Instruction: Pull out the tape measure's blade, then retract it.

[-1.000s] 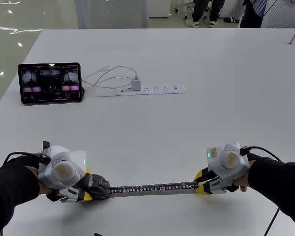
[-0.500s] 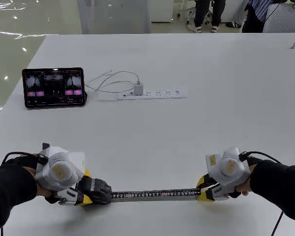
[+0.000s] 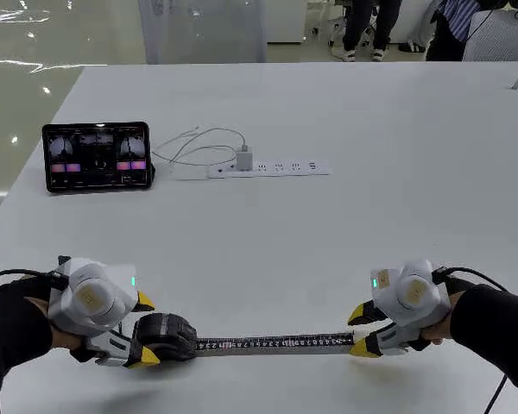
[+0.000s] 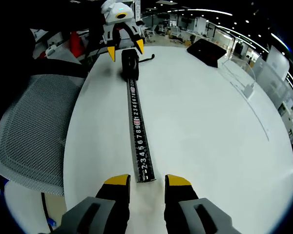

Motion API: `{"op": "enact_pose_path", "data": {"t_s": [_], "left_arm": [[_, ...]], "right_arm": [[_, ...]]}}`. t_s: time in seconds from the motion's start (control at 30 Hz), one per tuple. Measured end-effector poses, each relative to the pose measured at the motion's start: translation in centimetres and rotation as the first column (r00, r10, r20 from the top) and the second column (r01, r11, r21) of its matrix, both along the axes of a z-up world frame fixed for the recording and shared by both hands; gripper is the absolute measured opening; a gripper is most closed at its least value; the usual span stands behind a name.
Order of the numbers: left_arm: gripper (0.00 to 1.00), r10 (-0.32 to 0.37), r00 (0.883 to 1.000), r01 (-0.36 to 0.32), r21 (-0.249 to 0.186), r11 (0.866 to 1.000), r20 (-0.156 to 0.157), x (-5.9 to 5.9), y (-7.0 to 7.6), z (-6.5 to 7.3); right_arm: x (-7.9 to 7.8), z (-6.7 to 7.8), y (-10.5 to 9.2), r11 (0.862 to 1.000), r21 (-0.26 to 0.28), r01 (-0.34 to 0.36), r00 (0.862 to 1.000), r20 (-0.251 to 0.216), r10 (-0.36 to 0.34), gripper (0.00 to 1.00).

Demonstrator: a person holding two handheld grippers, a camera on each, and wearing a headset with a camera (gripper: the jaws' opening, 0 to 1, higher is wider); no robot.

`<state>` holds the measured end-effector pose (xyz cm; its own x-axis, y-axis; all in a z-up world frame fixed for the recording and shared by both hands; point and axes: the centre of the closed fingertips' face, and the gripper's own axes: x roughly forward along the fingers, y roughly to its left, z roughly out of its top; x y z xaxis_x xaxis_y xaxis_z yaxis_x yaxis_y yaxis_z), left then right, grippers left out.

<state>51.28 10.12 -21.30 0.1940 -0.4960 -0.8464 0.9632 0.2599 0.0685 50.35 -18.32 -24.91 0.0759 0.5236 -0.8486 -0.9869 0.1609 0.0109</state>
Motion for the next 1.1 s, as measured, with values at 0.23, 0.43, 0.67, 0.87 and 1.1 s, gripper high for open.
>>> {"op": "enact_pose_path", "data": {"t_s": [0.23,0.43,0.67,0.87,1.1], "left_arm": [[0.55,0.081,0.997,-0.081,-0.028,0.996,-0.009,0.2,0.7,0.0],[0.65,0.179,0.983,-0.182,-0.096,0.979,-0.044,0.3,0.8,0.5],[0.71,0.261,0.963,-0.268,-0.143,0.953,-0.063,0.3,1.3,0.5],[0.80,0.356,0.931,-0.364,-0.204,0.909,-0.075,0.8,1.8,1.2],[0.82,0.433,0.897,-0.440,-0.243,0.864,-0.085,0.2,3.0,1.7]], "right_arm": [[-0.1,0.5,-0.2,0.996,0.035,0.079,0.997,-0.003,-0.079,0.29],[-0.4,0.9,0.0,0.984,0.090,0.152,0.988,0.008,-0.154,0.34],[-0.6,1.5,0.2,0.961,0.145,0.237,0.968,0.045,-0.245,0.37],[-0.5,2.3,-0.6,0.928,0.193,0.318,0.942,0.047,-0.333,0.40],[-1.1,3.0,-2.0,0.879,0.246,0.409,0.903,0.030,-0.429,0.45]]}}
